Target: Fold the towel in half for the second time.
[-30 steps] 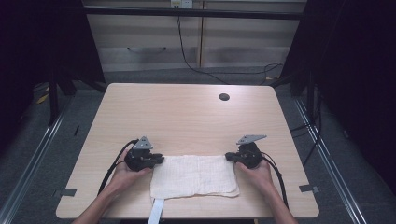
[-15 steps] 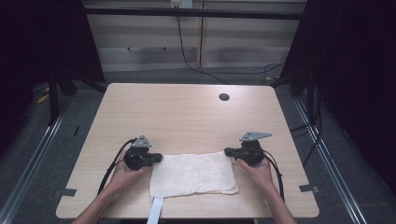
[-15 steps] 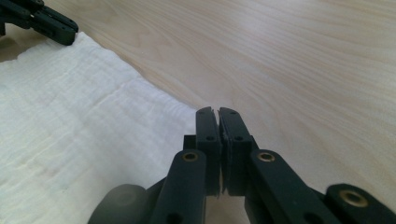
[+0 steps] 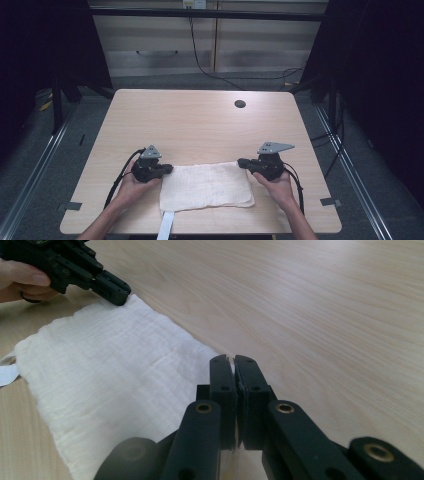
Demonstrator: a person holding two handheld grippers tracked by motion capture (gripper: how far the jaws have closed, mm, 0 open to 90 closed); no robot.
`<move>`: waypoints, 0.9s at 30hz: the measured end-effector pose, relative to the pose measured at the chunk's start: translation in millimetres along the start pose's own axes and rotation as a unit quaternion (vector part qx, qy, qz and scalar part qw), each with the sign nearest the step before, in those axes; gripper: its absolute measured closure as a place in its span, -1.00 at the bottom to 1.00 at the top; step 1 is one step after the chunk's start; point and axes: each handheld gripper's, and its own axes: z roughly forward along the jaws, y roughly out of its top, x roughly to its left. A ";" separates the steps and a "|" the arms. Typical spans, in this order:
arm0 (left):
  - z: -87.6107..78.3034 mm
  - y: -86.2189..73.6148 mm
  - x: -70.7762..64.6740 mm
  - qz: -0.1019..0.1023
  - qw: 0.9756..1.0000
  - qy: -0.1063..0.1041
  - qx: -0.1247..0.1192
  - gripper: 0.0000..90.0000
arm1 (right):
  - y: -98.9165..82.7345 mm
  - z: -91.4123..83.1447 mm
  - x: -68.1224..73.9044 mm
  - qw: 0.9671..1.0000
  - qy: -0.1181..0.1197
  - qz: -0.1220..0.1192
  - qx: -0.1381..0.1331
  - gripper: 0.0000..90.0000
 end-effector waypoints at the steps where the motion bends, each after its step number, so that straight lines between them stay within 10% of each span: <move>1: -0.4 0.0 0.4 -0.002 1.000 0.004 0.000 0.89 | 0.4 0.1 2.1 1.000 0.002 -0.003 0.000 0.95; 27: -2.3 -0.6 6.1 -0.002 0.999 0.032 0.000 0.89 | -10.9 0.0 56.1 0.996 0.063 -0.050 0.025 0.94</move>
